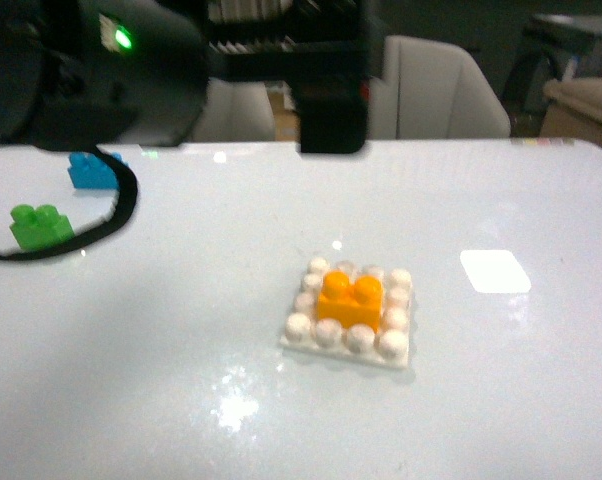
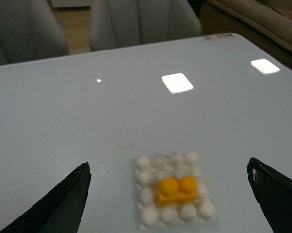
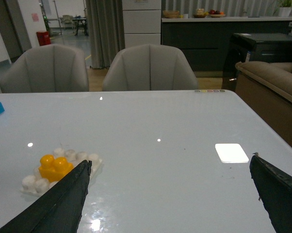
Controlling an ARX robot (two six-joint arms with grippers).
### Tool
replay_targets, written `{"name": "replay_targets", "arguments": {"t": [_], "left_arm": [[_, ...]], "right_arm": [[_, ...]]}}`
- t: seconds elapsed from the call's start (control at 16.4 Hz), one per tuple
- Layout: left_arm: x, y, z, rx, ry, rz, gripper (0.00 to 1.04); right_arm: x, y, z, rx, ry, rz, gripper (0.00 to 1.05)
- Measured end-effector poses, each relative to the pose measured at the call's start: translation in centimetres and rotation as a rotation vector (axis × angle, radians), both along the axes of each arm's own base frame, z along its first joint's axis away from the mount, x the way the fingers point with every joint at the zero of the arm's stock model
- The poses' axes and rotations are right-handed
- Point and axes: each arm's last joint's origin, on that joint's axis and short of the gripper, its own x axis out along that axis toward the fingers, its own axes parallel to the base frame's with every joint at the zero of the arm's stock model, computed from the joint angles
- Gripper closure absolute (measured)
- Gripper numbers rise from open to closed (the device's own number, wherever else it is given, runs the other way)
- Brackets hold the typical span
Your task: Insert yellow block into base center
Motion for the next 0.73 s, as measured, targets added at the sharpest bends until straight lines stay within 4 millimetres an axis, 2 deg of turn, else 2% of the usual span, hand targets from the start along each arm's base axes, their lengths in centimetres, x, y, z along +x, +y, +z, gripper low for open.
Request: {"name": "replay_targets", "arguments": {"t": [0.12,0.18,0.24,0.3,0.43,0.61,0.67,0.73], "left_arm": [[2.5,1.2,-0.6,-0.024,-0.002,0.086,0.08],[2.8,2.8,-2.2,-0.012,-0.148,0.255,0.21],[1.4,5.4,-4.4,0.023,-0.196,0.334,0.33],[0.2,7.5,-5.0,0.026,-0.238,0.365,0.44],[-2.0,10.3,-3.7,0.006,-0.319,0.4,0.64],[-6.0,13.3,-4.5,0.027,-0.266,0.367,0.98],[-6.7,13.7,-4.4,0.02,-0.281,0.372,1.03],[-7.6,14.2,-4.0,0.014,-0.317,0.385,1.03]], "right_arm": [[0.0,0.0,0.0,0.0,0.0,0.0,0.07],[0.0,0.0,0.0,0.0,0.0,0.001,0.07],[0.0,0.0,0.0,0.0,0.0,-0.001,0.07],[0.0,0.0,0.0,0.0,0.0,0.0,0.07],[0.0,0.0,0.0,0.0,-0.001,0.0,0.07],[0.0,0.0,0.0,0.0,0.0,0.0,0.07],[0.0,0.0,0.0,0.0,0.0,0.0,0.07],[0.0,0.0,0.0,0.0,0.0,0.0,0.07]]}}
